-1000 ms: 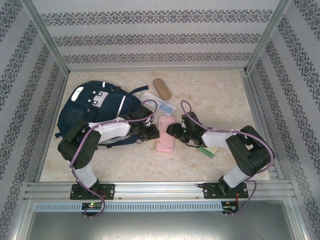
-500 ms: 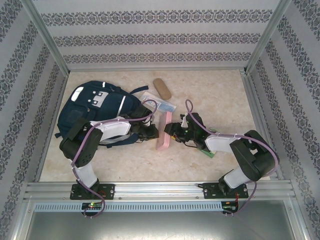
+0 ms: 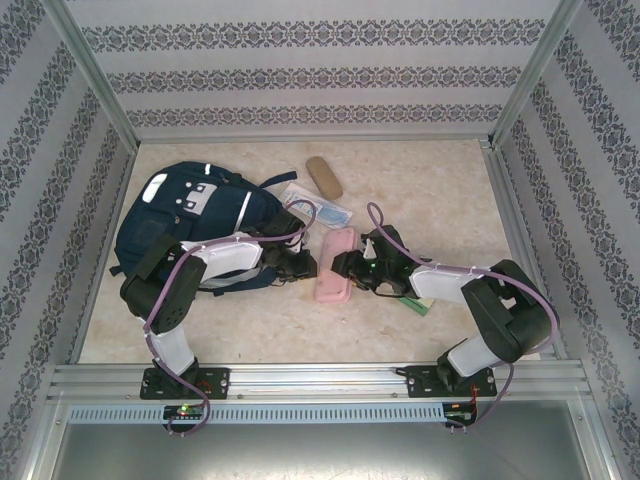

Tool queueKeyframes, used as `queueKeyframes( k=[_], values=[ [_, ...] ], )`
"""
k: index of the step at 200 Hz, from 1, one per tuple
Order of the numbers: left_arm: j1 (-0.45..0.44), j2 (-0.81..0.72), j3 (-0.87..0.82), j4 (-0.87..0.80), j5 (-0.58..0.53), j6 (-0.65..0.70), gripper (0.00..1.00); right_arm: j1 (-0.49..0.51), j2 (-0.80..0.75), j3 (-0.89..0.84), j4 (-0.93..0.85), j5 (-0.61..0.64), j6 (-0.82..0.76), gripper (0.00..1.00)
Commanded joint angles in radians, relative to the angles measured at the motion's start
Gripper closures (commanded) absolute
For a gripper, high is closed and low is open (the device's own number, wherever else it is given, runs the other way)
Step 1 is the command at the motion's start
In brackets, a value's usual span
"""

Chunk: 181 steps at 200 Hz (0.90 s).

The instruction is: Pack the student bag

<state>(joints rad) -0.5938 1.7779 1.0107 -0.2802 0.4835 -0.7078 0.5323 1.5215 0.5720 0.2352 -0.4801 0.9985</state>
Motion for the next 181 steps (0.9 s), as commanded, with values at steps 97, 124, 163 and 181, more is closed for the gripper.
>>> queueKeyframes(
  k=[97,124,163,181],
  values=[
    [0.103,-0.192,0.324,-0.496,-0.274,0.308,0.69,-0.035,-0.079,0.047,-0.074,0.006,-0.06,0.71],
    [0.134,-0.172,0.342,-0.581,-0.42,0.404,0.66,-0.041,-0.088,0.055,-0.075,-0.005,-0.062,0.7],
    [0.137,-0.107,0.347,-0.643,-0.565,0.493,0.57,-0.044,-0.078,0.062,-0.06,-0.015,-0.051,0.69],
    [0.136,-0.084,0.346,-0.641,-0.588,0.513,0.53,-0.042,-0.073,0.063,-0.051,-0.018,-0.045,0.69]
  ],
)
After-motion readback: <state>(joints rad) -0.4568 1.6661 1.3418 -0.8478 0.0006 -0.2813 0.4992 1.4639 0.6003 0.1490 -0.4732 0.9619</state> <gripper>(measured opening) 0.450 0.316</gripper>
